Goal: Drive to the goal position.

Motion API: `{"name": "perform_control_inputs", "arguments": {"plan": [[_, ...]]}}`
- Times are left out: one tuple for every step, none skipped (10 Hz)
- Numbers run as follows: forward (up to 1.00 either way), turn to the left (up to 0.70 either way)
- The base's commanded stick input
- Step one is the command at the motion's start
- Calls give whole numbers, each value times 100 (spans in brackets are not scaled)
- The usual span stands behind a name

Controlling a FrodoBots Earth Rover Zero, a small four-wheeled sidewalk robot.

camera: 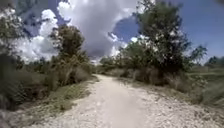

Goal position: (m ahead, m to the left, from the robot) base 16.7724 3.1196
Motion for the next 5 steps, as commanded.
{"name": "perform_control_inputs", "arguments": {"plan": [[50, 0], [50, 0], [50, 0], [50, 0], [50, 0]]}}
